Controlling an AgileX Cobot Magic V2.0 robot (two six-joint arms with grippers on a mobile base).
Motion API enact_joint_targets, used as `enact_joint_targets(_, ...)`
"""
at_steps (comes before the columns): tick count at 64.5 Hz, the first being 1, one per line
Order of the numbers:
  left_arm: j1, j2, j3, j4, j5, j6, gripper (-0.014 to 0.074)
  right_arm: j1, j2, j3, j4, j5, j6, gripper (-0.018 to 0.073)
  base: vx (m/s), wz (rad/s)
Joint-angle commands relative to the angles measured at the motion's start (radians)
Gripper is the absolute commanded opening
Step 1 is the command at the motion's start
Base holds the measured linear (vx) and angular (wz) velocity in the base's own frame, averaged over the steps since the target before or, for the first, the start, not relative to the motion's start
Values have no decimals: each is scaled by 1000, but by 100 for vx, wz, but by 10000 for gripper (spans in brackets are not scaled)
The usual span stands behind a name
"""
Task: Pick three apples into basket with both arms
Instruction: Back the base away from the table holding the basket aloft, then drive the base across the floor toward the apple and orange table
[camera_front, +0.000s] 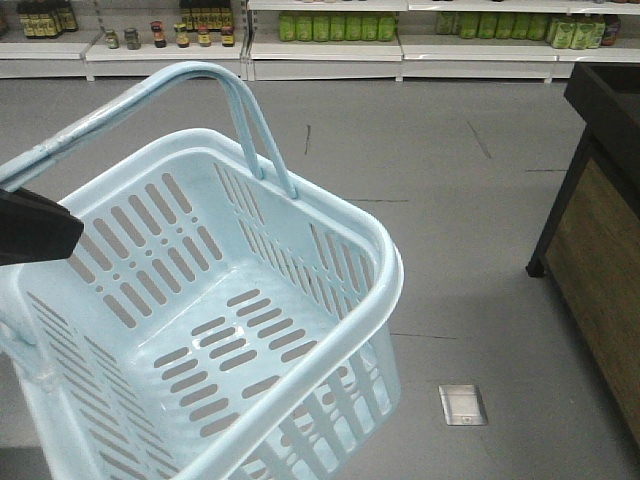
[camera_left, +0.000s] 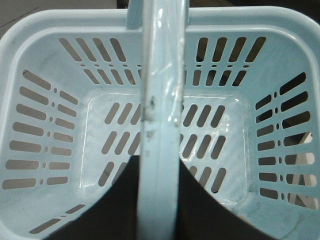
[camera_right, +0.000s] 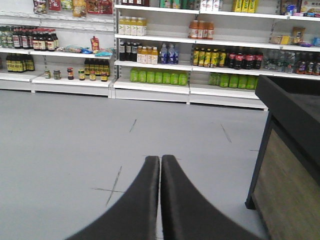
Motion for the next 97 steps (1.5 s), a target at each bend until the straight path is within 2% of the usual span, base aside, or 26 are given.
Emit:
enact_joint_targets(1,-2,-14,-29,-43,-50,-5,-6,0,-13,13,0,-78,-6,-4,6,21)
enact_joint_targets(57,-2,-14,-29,-43,-50,-5,-6,0,-13,13,0,-78,-6,-4,12,22)
enact_joint_targets(97,-2,-14,-29,-43,-50,-5,-6,0,-13,13,0,-78,-6,-4,17,-5)
